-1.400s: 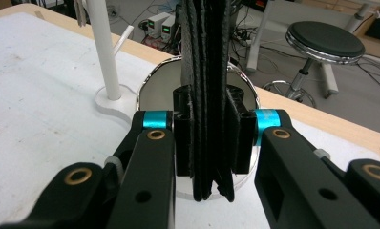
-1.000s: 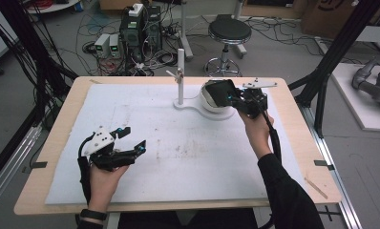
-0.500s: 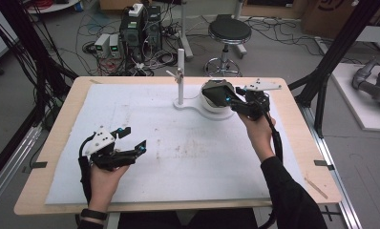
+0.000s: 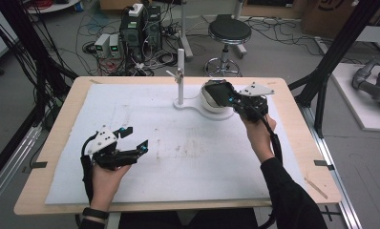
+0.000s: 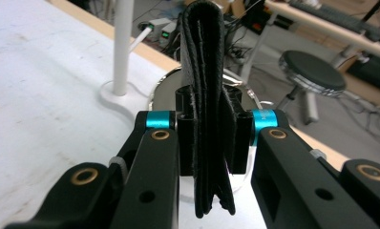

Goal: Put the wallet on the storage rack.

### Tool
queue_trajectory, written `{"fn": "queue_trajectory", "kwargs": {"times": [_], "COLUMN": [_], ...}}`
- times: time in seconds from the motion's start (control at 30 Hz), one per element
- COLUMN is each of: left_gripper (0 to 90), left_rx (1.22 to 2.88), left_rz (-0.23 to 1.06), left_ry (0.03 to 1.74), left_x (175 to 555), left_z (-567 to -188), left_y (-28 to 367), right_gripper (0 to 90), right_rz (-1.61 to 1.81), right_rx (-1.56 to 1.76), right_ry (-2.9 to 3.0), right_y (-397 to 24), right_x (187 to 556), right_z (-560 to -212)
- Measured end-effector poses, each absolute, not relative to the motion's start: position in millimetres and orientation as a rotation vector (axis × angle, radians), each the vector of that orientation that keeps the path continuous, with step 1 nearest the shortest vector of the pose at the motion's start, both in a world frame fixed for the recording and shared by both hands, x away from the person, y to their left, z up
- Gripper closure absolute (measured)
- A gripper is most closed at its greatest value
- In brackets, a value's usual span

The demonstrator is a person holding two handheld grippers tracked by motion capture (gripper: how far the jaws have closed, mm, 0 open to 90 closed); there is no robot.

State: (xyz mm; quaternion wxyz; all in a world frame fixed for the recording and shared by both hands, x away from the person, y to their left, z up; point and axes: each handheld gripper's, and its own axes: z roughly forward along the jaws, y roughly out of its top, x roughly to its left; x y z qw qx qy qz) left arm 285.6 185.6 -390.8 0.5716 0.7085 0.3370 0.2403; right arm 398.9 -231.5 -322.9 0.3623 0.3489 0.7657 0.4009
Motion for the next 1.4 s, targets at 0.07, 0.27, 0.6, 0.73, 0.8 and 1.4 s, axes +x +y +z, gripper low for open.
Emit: {"fn": "queue_trajectory", "kwargs": {"times": [0.07,0.27,0.6,0.73,0.8,1.4], "left_gripper": [24.3,24.3,24.3,24.3,24.3,24.3], "left_rx": [1.660,1.660,1.659,1.654,1.656,1.650], "left_rz": [0.564,0.564,0.561,0.564,0.565,0.549], "left_ry": [0.790,0.791,0.787,0.788,0.785,0.771], "left_x": [285.6,284.6,283.4,283.7,284.2,291.9], "left_z": [-390.9,-390.8,-389.8,-389.1,-388.5,-383.2], "left_y": [185.7,186.1,187.1,186.7,186.4,180.1], "right_gripper": [79.8,79.7,52.4,44.8,42.6,41.1], "right_rz": [1.016,0.995,1.111,1.192,1.233,1.279], "right_rx": [0.894,0.829,0.944,0.953,0.943,1.047], "right_ry": [1.958,1.917,2.005,2.034,2.031,1.960], "right_y": [-229.6,-218.7,-222.9,-231.6,-237.0,-296.3], "right_x": [399.2,399.4,404.4,399.6,394.9,365.5], "right_z": [-323.6,-327.7,-327.4,-321.8,-317.3,-326.3]}}
